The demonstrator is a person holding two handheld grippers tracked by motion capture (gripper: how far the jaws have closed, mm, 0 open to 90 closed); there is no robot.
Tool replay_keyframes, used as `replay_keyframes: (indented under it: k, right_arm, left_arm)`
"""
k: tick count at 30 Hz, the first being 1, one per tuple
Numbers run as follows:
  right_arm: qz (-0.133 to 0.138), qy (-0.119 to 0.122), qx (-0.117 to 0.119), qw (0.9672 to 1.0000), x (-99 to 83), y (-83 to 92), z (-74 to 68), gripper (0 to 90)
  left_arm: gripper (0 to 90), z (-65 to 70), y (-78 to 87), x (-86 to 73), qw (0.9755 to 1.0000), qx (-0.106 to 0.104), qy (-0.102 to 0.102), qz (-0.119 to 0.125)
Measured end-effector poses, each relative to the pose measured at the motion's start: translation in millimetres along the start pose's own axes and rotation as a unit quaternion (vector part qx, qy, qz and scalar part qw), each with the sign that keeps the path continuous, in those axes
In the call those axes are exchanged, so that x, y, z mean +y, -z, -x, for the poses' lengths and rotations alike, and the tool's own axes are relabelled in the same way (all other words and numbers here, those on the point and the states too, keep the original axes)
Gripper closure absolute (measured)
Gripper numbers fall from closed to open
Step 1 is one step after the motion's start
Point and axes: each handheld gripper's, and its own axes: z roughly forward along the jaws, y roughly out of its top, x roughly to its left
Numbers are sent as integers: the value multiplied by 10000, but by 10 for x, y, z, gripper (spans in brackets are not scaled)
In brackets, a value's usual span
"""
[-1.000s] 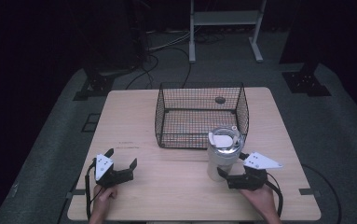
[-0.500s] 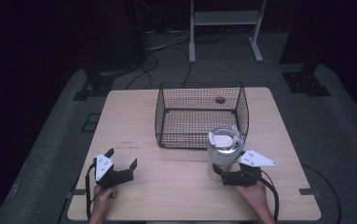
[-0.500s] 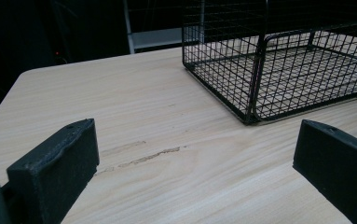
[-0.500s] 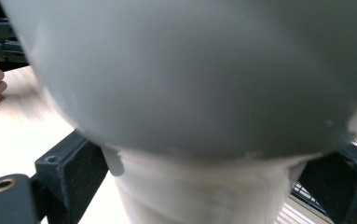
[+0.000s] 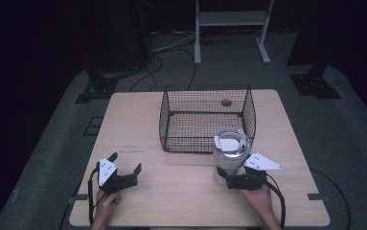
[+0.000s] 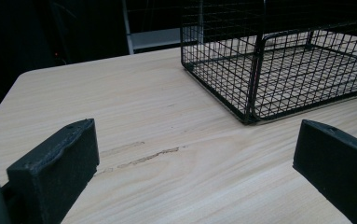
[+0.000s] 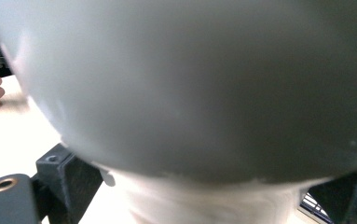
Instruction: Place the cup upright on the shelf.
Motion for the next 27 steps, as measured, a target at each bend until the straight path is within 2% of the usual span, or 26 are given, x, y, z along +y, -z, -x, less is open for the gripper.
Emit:
replay_keyframes:
  k: [12, 17, 23, 27]
  right_arm:
    - [-7, 42, -18, 10000, 1, 12, -5, 87]
    - [43, -7, -125, 9999, -4, 4, -24, 88]
    - [113, -162, -95, 9998, -1, 6, -7, 89]
    - [164, -95, -88, 9998, 25, 16, -25, 89]
  left_arm:
    - [0, -5, -1, 0, 10000, 3, 0, 4]
    - [0, -8, -1, 0, 10000, 2, 11, 14]
    - [0, -5, 0, 0, 10000, 4, -2, 7]
    - [0, -9, -2, 0, 10000, -1, 12, 17]
